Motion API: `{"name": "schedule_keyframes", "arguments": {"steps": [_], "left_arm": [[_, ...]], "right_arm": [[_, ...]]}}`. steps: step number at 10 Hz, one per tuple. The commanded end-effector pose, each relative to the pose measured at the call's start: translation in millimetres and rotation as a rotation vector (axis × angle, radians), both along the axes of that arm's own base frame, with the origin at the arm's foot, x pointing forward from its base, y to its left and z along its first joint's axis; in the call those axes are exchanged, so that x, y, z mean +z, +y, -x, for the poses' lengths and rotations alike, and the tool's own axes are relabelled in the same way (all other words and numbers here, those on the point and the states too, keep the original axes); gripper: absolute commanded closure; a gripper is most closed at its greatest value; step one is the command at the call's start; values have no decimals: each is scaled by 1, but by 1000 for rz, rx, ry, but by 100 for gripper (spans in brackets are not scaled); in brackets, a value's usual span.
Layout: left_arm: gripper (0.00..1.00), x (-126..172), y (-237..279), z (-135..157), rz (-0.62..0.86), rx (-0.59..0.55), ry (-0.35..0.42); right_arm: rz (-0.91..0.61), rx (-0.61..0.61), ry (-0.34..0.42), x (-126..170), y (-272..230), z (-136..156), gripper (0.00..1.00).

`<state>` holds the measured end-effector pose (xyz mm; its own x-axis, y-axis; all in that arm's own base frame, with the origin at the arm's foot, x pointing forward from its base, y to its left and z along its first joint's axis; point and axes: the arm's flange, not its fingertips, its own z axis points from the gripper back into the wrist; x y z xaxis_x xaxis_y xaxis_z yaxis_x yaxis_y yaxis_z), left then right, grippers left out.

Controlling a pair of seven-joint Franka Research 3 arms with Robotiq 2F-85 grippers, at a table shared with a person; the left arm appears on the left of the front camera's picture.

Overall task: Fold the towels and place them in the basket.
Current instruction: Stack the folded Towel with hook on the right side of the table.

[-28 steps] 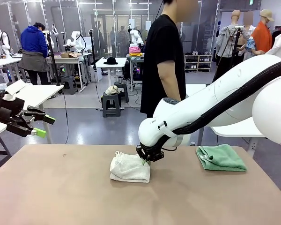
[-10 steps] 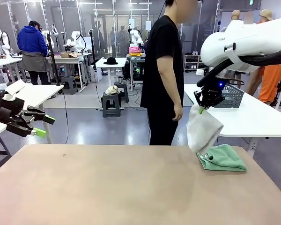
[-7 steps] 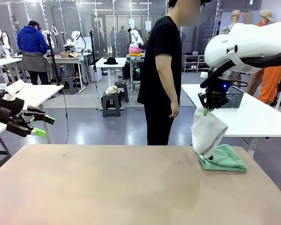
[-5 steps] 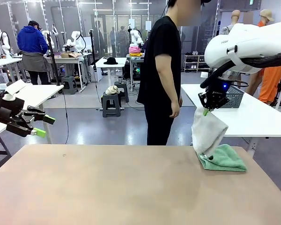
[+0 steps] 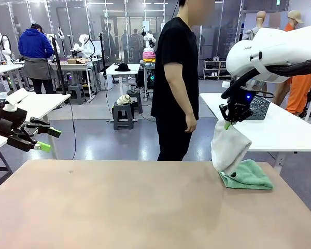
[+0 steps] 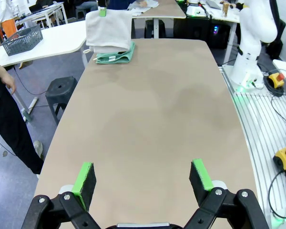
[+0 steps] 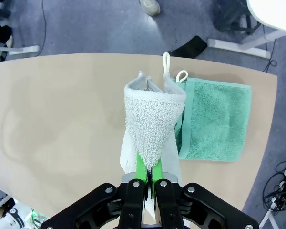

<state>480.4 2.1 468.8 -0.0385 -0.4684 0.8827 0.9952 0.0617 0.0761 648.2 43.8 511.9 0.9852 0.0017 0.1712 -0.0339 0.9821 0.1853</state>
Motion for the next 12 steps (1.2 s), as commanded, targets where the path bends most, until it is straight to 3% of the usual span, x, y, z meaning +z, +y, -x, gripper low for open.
{"name": "schedule_keyframes", "arguments": {"steps": [1, 5, 12], "left_arm": [[0, 2, 0, 0, 6, -1, 3], [0, 2, 0, 0, 6, -1, 3], [0, 2, 0, 0, 6, -1, 3]], "right_arm": [[-88, 13, 54, -14, -17, -19, 95], [-122, -4, 117, -31, -29, -37, 95], [-141, 17, 188, -80, -119, -56, 95]]}}
